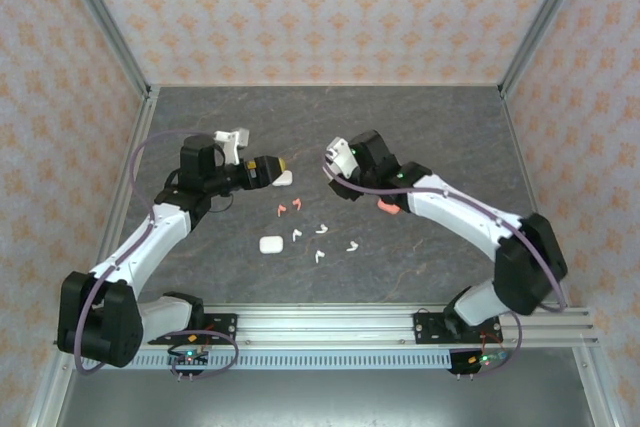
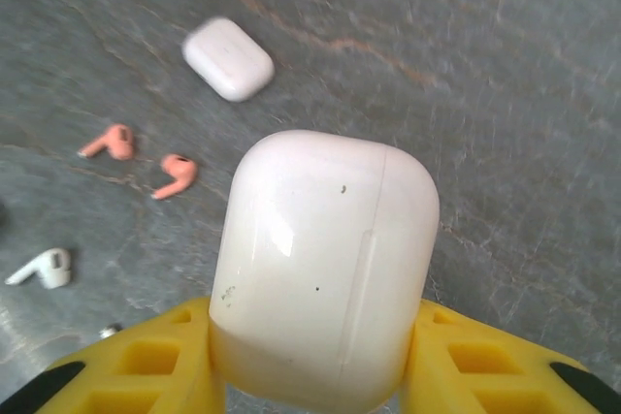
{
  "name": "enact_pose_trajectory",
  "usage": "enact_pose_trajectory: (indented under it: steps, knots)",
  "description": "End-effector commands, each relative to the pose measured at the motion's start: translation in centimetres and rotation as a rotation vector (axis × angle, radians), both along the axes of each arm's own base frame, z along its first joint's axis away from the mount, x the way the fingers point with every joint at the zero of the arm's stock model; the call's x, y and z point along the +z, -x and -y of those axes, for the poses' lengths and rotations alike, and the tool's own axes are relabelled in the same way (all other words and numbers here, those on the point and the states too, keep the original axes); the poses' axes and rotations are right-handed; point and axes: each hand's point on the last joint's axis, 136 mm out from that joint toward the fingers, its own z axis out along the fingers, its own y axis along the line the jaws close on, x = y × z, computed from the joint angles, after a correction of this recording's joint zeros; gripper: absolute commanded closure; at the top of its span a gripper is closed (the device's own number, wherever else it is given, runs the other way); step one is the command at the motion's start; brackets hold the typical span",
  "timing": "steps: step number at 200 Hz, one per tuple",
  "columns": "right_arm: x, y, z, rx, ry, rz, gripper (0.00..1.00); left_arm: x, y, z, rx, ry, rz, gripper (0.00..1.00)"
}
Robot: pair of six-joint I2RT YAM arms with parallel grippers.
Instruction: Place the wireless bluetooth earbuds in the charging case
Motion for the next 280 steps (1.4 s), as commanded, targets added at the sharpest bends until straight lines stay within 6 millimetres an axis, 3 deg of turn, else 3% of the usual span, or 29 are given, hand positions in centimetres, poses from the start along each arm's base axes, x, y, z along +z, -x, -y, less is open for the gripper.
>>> enact_pose_trajectory:
  steps: [1, 50, 103, 199, 244, 280]
  knots:
    - [2.1, 1.9, -1.2, 0.092, -0.025, 0.093, 0.59, 3.7, 2.0, 3.5, -0.209, 0.057, 0.091, 0.14]
    - [5.7, 4.4, -1.9, 0.160, -0.084, 0.176, 0.59, 4.1, 3.1, 6.9, -0.324, 0.036, 0.083, 0.14]
    - [6.6, 4.9, -2.4, 0.207, -0.097, 0.202, 0.59, 4.0, 4.4, 9.0, -0.431, 0.053, 0.081, 0.23]
    - [6.8, 5.0, -3.4, 0.254, -0.107, 0.196, 0.58, 3.4, 4.7, 10.3, -0.493, 0.054, 0.053, 0.55]
    - [6.9, 4.9, -3.6, 0.248, -0.117, 0.180, 0.58, 3.4, 5.0, 10.5, -0.507, 0.056, 0.055, 0.77]
    - [7.0, 5.0, -3.2, 0.219, -0.118, 0.156, 0.49, 3.4, 5.2, 10.3, -0.507, 0.044, 0.062, 0.86]
